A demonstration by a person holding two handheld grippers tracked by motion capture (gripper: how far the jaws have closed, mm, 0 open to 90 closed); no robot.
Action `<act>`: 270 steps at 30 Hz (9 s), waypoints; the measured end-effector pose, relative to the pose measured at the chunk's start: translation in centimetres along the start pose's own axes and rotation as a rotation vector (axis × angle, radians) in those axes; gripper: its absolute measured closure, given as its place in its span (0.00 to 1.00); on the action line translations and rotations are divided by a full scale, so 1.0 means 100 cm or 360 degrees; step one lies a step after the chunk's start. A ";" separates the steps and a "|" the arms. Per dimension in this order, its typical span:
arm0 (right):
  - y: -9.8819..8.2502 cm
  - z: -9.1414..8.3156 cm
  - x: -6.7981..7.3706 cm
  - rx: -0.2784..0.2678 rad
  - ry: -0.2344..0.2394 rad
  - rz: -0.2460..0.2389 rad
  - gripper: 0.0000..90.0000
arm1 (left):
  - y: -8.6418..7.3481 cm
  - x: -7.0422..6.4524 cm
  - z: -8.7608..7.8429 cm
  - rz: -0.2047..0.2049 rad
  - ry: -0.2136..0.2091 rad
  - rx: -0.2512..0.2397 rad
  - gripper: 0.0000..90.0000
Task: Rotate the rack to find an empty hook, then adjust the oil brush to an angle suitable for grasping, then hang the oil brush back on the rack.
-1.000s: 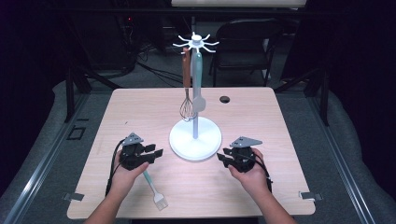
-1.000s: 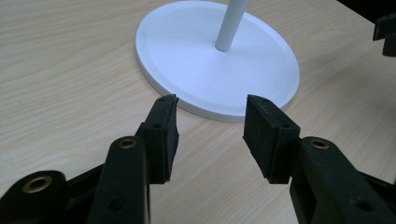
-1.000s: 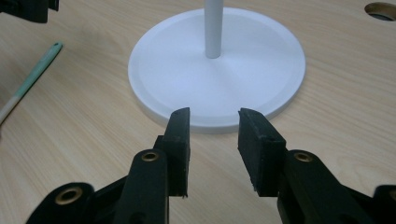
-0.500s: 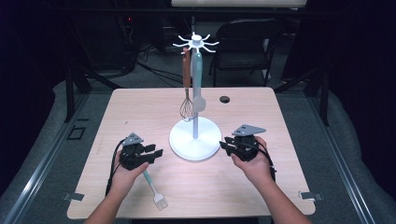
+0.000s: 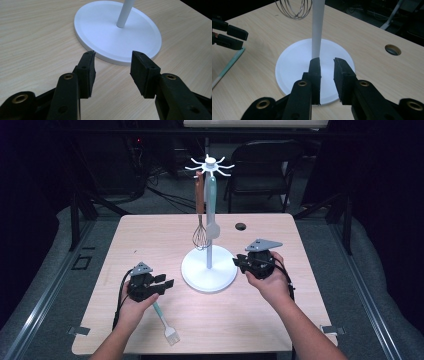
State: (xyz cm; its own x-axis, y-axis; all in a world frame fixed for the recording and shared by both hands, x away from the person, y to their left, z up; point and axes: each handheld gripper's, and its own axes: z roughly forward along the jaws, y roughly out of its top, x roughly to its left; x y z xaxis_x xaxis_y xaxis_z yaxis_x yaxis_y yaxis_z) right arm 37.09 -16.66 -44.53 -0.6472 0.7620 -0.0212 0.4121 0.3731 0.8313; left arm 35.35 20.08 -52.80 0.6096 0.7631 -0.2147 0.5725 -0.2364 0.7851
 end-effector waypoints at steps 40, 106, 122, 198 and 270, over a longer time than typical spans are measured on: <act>0.115 -0.028 -0.016 -0.0218 -0.0042 -0.0070 1.00 | 0.000 0.003 0.000 -0.0012 -0.0014 -0.0017 0.61; 0.181 -0.065 0.016 -0.0643 -0.0037 -0.0141 1.00 | 0.000 0.008 -0.001 -0.0020 -0.0001 -0.0015 0.61; 0.138 -0.047 0.009 -0.0539 -0.0008 -0.0093 0.98 | -0.001 0.010 -0.002 -0.0030 0.0011 -0.0016 0.61; -0.054 0.103 0.106 0.0315 0.0409 -0.0166 0.65 | -0.006 0.023 -0.005 -0.0060 0.0099 -0.0032 0.61; -0.111 0.054 0.088 0.0473 0.0401 -0.0154 0.92 | -0.007 0.013 0.002 -0.0016 0.0059 0.0002 0.61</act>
State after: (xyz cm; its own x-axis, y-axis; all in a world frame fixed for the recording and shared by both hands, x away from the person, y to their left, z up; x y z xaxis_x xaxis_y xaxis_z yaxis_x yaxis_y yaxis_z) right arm 30.25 -11.25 -56.95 -0.8141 0.5757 0.0762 0.4850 0.6018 0.6345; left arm 35.90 21.10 -53.74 0.5830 0.7872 -0.2011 0.5794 -0.2293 0.7822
